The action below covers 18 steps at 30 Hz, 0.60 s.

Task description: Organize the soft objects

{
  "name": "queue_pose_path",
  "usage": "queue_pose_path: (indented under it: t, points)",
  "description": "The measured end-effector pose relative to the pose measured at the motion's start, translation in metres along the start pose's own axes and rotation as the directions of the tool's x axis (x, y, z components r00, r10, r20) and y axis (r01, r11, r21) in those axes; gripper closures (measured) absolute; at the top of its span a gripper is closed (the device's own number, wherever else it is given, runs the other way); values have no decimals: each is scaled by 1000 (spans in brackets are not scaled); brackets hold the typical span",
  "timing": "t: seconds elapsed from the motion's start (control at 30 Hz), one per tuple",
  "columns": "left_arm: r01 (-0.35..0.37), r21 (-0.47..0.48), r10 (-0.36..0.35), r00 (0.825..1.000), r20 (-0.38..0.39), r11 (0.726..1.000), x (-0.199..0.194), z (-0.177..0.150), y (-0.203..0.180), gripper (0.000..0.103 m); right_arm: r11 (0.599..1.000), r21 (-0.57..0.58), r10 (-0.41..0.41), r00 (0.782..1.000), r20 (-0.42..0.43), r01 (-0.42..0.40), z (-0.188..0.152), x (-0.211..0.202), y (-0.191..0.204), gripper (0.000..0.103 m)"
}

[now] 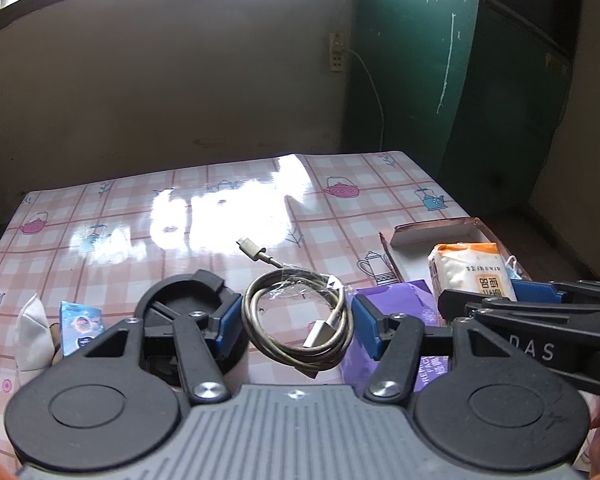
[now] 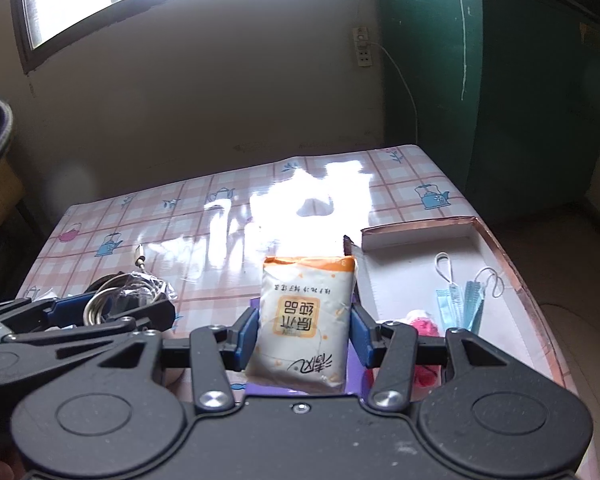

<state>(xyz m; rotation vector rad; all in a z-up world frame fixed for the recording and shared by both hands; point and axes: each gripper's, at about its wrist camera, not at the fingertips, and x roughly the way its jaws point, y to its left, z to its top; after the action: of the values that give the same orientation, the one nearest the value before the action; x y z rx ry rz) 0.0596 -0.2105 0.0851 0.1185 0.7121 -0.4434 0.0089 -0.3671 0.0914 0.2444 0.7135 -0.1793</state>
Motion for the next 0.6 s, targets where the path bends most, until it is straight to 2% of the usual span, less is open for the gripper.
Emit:
queue_pose_path:
  t: [0.6]
  points:
    - [63,48,-63,998,-12,997,12,-2,-37,43,997,40,-61,998,-2,61,-1,-5,-42,44]
